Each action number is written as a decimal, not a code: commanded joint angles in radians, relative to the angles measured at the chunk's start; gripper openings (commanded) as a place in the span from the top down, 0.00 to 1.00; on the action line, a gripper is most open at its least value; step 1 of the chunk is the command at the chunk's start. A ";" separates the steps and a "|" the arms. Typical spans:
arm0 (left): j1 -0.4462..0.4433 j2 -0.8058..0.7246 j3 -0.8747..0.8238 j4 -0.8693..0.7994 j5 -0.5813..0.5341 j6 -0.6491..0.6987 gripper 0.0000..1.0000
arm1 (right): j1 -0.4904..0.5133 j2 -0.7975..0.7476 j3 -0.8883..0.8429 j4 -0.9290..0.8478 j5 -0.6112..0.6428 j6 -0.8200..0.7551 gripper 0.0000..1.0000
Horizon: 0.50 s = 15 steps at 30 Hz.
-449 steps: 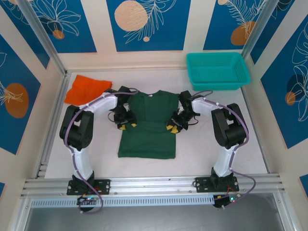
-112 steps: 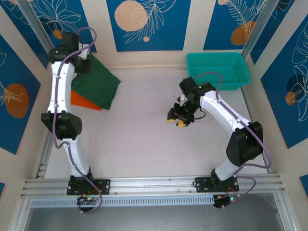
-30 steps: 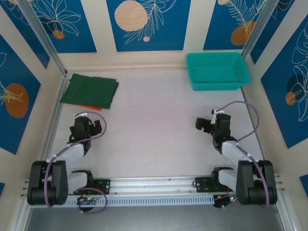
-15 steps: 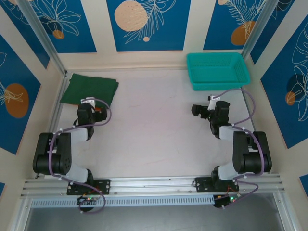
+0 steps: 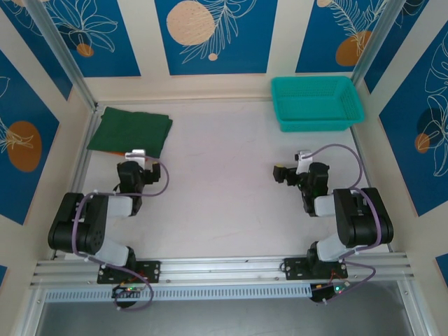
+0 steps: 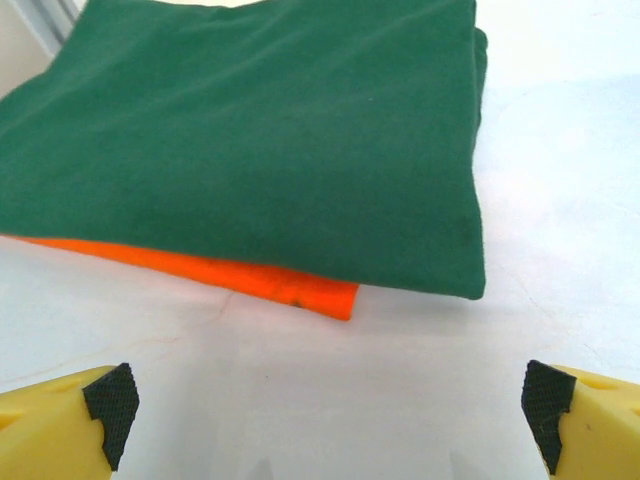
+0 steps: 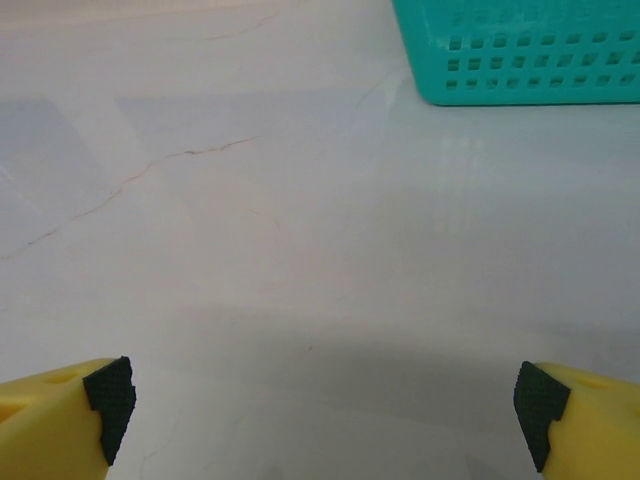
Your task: Fold and stack the t-shirts
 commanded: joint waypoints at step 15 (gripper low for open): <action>0.018 0.020 0.005 0.087 0.059 0.015 0.00 | -0.015 0.010 0.087 -0.035 0.044 0.013 0.01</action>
